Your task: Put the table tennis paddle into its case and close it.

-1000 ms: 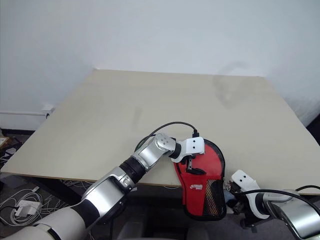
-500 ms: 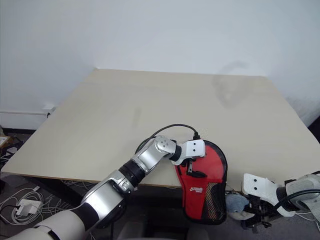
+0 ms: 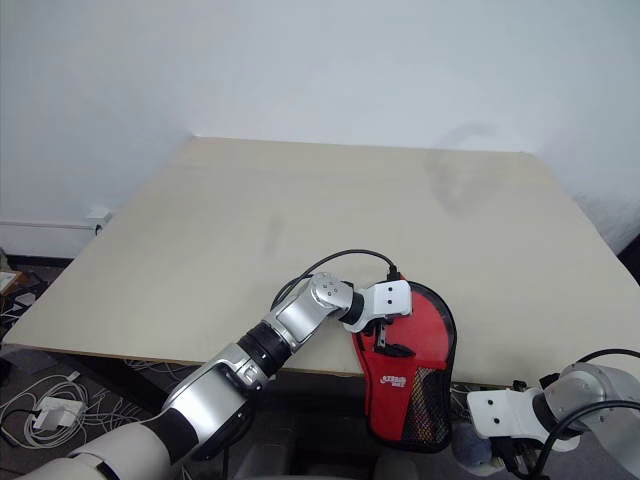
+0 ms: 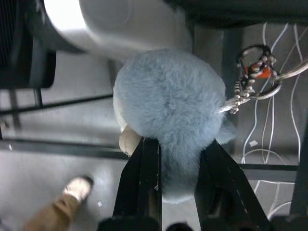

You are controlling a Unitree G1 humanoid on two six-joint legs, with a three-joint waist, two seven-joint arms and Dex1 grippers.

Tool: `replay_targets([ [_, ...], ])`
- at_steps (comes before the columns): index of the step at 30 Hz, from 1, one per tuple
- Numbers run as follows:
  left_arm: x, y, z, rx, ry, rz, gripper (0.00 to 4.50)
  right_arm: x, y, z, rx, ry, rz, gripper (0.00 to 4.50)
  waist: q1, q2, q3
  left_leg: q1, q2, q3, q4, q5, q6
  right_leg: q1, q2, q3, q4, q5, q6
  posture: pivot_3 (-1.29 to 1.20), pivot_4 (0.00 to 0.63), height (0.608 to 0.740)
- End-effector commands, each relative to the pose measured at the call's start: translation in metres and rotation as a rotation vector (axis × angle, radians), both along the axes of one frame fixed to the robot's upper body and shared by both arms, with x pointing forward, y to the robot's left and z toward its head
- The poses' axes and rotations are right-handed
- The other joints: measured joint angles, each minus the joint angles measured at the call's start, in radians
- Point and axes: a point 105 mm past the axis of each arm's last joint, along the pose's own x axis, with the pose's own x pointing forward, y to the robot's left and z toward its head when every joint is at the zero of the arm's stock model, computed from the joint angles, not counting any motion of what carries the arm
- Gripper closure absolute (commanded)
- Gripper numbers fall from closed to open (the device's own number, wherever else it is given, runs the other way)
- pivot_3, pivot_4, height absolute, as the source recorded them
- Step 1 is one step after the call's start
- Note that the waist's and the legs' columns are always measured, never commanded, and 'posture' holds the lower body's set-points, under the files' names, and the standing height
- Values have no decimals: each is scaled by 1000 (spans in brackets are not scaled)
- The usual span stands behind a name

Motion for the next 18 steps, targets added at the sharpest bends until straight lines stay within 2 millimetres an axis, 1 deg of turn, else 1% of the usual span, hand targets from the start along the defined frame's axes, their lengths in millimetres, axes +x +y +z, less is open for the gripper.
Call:
replay_targets([
  [1, -10, 18, -39, 163, 64, 1, 0, -14, -16, -7, -92, 52, 88, 4037, 1, 0, 0, 0, 0, 0, 0, 0, 0, 0, 0, 0, 0, 0, 0, 0, 0, 740],
  [8, -10, 17, -39, 157, 66, 13, 0, -28, -24, -2, -101, 103, 157, 4038, 5, 0, 0, 0, -1, 0, 1, 0, 0, 1, 0, 0, 0, 0, 0, 0, 0, 740],
  [13, -8, 17, -38, 152, 62, 23, 0, -28, -20, 6, -80, 106, 190, 4038, 13, 0, 0, 0, -1, 0, 1, 0, 0, 1, -1, 0, 0, 0, 0, 0, 0, 740],
  [15, -6, 18, -38, 151, 61, 29, 0, -31, -16, 7, -61, 119, 209, 4038, 14, 0, 0, 0, -1, 0, 1, 0, 0, 1, -1, 0, 0, 0, 0, 0, 0, 740],
  [18, -4, 19, -37, 151, 59, 35, 0, -38, -16, 5, -72, 145, 259, 4038, 15, 0, 0, 0, -1, 0, 1, 0, 0, 1, -1, 0, 0, 0, 0, 0, 0, 740],
])
